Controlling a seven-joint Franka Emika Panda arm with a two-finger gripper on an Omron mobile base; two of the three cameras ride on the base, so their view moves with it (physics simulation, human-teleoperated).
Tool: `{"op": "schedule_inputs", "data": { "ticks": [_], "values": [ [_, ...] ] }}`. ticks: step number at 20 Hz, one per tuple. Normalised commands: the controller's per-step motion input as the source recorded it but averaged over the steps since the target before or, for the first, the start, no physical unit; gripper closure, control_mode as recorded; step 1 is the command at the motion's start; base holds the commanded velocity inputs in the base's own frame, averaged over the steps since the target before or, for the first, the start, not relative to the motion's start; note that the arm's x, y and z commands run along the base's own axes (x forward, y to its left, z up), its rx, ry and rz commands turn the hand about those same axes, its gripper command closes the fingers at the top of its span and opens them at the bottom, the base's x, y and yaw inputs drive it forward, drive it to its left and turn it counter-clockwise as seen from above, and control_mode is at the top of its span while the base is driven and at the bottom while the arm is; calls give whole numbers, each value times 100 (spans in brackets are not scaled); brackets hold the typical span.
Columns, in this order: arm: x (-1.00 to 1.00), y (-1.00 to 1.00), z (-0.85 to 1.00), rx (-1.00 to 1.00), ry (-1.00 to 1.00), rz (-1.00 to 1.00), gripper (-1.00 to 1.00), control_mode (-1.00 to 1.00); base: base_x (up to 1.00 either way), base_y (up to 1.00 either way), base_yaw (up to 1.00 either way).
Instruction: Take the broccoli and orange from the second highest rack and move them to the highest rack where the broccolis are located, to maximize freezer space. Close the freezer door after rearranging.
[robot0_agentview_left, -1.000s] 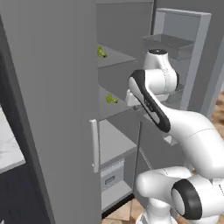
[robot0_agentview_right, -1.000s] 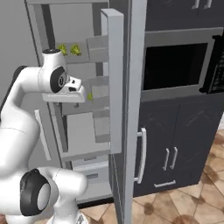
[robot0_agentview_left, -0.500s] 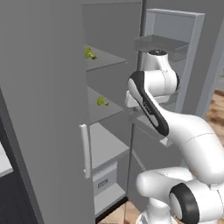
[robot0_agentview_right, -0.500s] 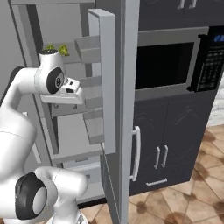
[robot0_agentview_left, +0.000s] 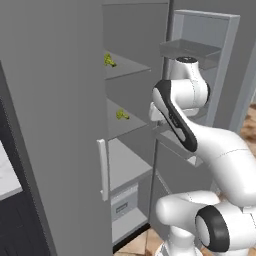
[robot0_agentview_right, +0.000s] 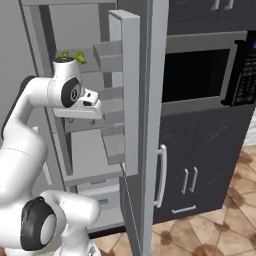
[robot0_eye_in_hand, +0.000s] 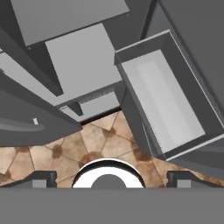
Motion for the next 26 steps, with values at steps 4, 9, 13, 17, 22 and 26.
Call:
{"op": "schedule_inputs", "data": {
  "ticks": [4,9,13,17,22,26],
  "values": [
    [0,0,0,0,0,0,-100,100,2,46,0],
    [0,0,0,0,0,0,-100,100,21,76,-12],
    [0,0,0,0,0,0,-100,100,41,34,-2],
    [0,0,0,0,0,0,-100,100,32,-24,16],
    [0,0,0,0,0,0,-100,100,36,-32,13],
    [0,0,0,0,0,0,-100,100,60,-1,0]
  ]
}}
